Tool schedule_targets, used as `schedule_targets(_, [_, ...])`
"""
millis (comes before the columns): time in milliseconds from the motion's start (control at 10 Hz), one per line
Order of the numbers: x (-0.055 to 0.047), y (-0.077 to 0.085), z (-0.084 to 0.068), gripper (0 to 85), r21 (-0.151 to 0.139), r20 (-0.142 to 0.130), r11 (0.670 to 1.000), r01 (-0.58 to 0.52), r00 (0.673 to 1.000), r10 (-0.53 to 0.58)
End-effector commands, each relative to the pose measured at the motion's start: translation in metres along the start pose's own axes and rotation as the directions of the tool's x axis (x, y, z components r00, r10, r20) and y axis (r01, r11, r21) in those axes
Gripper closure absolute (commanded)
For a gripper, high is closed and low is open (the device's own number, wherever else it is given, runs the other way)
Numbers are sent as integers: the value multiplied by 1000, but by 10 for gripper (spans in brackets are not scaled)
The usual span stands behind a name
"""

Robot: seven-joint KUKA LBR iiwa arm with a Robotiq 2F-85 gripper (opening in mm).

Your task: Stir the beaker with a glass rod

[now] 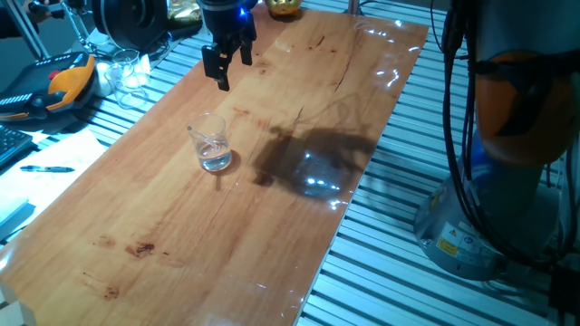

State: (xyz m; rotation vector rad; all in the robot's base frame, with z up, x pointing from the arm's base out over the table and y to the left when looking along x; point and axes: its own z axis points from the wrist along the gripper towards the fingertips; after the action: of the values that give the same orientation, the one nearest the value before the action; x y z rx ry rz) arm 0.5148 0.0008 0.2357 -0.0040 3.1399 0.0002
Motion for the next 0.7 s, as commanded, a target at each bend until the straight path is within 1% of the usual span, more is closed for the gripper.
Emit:
schedule_targets(0, [0,0,0,850,0,0,1000,0,1000,0])
schedule_targets(100, [0,0,-1,850,-17,-34,998,64,997,-64])
schedule_targets(400, [0,1,-1,850,-17,-32,998,64,997,-64])
schedule_targets(600, [-2,3,-2,850,-22,-9,997,70,997,-70])
